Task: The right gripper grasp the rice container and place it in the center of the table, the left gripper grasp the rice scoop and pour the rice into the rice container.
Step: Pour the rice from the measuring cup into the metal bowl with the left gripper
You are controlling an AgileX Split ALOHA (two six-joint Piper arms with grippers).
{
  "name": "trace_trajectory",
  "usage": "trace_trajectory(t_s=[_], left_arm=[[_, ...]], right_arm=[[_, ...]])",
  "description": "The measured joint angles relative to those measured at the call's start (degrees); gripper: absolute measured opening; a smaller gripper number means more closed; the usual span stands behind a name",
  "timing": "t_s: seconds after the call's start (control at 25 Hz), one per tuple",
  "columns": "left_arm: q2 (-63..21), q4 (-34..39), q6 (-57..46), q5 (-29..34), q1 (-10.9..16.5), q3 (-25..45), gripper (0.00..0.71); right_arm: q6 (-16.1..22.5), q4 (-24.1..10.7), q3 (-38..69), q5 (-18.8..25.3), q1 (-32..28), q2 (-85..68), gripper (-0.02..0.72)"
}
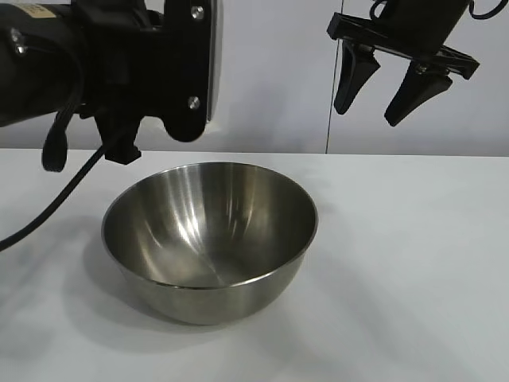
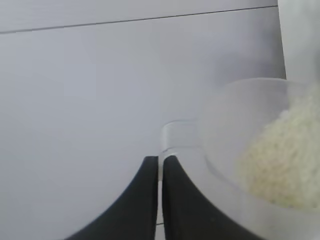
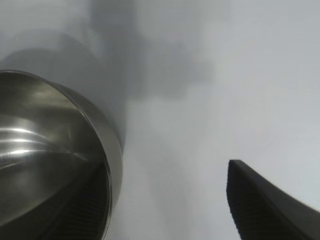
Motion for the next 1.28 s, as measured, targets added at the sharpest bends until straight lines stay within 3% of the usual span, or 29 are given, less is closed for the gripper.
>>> trace_trajectory(t_s=[0.32, 0.6, 1.28], left_arm=[[7.24, 2.48, 7.58, -0.16, 0.00, 0.00, 0.009], [8.15, 6.11, 14.49, -0.63, 0.00, 0.00, 0.009], [8.15, 5.01, 15.27, -0.40, 0.00, -0.27, 0.009]], right_arm=[[0.00, 0.00, 0.00, 0.00, 0.00, 0.00, 0.473], [0.00, 0.00, 0.00, -0.05, 0.00, 0.00, 0.473], [0.00, 0.00, 0.00, -0.05, 0.00, 0.00, 0.473]])
